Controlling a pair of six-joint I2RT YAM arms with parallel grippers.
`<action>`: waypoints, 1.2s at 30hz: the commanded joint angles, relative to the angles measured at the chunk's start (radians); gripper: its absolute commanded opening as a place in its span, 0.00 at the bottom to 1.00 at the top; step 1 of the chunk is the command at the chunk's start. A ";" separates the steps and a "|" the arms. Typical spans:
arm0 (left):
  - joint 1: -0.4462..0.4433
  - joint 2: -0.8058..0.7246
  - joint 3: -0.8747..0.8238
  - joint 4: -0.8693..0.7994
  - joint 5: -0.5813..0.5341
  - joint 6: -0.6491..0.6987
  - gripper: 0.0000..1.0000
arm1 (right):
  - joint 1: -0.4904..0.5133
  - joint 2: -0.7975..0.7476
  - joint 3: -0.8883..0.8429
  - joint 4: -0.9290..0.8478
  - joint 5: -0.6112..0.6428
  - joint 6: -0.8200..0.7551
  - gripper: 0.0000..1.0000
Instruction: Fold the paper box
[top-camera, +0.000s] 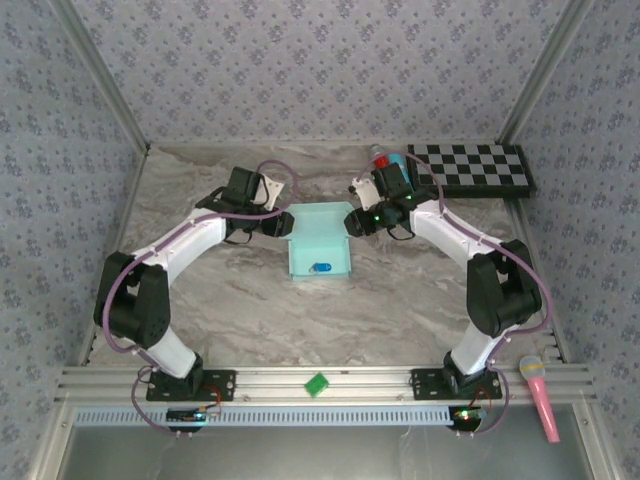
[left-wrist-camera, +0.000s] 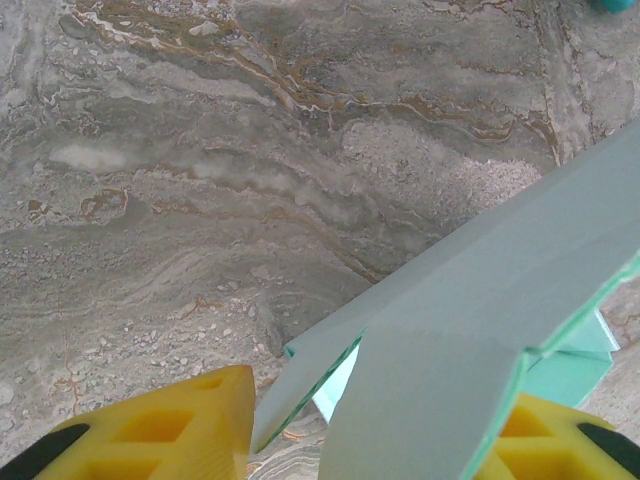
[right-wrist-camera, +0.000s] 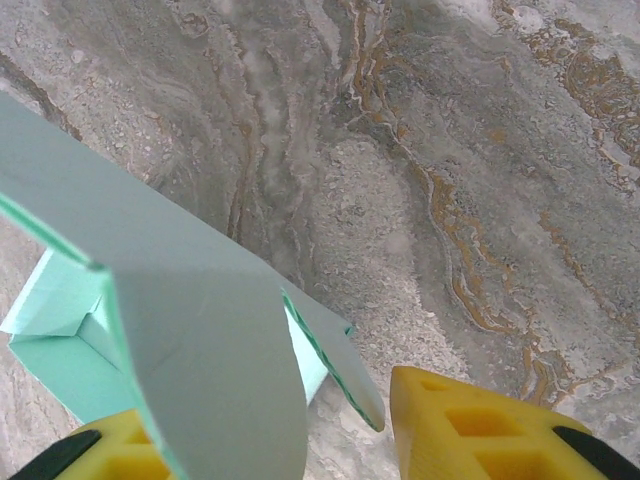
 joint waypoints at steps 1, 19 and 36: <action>0.005 0.001 0.017 -0.003 0.014 0.007 0.43 | 0.006 0.008 0.028 -0.019 -0.011 -0.007 0.39; 0.006 -0.004 -0.002 -0.003 0.006 -0.007 0.38 | 0.024 -0.004 0.014 -0.002 0.029 0.013 0.30; 0.005 -0.031 -0.034 -0.013 -0.025 -0.001 0.38 | 0.025 -0.012 -0.005 0.019 0.026 0.015 0.35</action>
